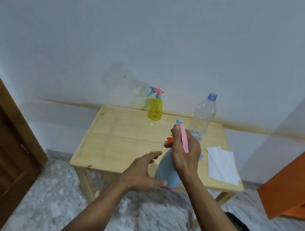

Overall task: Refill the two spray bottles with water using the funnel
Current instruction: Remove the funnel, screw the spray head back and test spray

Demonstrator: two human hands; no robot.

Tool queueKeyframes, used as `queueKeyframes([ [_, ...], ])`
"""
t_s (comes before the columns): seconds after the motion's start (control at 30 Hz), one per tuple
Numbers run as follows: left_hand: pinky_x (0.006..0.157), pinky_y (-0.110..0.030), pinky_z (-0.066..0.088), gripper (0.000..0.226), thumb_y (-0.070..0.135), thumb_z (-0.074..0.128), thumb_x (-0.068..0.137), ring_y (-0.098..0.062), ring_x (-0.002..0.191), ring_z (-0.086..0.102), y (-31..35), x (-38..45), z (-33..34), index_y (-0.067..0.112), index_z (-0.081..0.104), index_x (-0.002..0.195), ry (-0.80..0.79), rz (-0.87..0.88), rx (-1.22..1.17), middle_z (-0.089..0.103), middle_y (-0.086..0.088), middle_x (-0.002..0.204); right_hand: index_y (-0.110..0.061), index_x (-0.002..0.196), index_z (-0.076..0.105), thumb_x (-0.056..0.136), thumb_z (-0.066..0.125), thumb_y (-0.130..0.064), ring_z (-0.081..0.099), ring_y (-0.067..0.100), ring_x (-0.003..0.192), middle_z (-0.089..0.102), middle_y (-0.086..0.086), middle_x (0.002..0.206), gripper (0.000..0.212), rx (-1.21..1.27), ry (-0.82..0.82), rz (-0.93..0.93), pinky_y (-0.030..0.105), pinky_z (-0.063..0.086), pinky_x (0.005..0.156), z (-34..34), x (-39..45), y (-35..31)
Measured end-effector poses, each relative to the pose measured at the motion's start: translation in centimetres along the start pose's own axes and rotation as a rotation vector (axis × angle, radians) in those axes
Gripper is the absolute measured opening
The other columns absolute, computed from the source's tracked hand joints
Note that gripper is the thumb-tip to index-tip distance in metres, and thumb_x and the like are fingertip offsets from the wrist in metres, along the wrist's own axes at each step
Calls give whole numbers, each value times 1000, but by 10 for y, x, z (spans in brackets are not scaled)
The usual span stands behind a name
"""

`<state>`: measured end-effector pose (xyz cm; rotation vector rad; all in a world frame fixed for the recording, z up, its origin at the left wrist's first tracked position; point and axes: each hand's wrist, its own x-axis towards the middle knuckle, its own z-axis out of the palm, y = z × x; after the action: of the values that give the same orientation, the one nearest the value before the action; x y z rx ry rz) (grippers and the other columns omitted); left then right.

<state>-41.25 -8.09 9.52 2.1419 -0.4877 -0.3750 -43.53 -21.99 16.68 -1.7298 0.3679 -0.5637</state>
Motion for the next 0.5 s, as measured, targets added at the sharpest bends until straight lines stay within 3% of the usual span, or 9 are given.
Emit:
queueKeyframes([
  [0.07,89,-30,52,91,49,87,61,-2,120,55,1,11,-3,41,44,140,23,42,-55,57,22,134,-12,88,70,100,56,-47,72,11,62,72,8,81,40,56,-44,7,38,57,69,13,12,-2],
  [0.17,88,-28,55,78,43,87,62,1,109,61,-8,28,-14,40,51,132,93,60,-129,63,23,121,-6,90,69,100,57,-46,74,18,65,70,13,84,43,103,-128,-4,40,57,66,39,31,-2],
  [0.23,89,-26,55,78,40,89,61,0,107,62,-22,44,-25,37,53,130,142,51,-143,65,21,118,-8,89,70,100,58,-44,74,18,67,70,11,82,40,103,-177,-29,37,56,64,59,46,2],
  [0.37,83,-24,55,75,38,91,56,-1,100,65,-53,78,-53,34,58,123,269,32,-209,70,18,107,-26,105,69,93,69,-42,68,6,84,71,-9,87,20,22,-330,-80,13,47,71,105,80,17],
  [0.43,79,-25,56,69,35,91,55,-1,96,67,-66,94,-66,38,59,117,333,8,-237,71,19,103,-30,106,65,87,76,-38,66,4,88,71,-12,95,24,-36,-348,-65,13,47,74,127,94,27],
  [0.5,79,-30,58,64,31,89,55,-3,93,69,-80,112,-82,43,59,111,391,3,-253,72,20,102,-31,100,64,83,80,-36,65,6,89,70,-12,94,23,-73,-318,-75,20,50,75,152,107,36],
])
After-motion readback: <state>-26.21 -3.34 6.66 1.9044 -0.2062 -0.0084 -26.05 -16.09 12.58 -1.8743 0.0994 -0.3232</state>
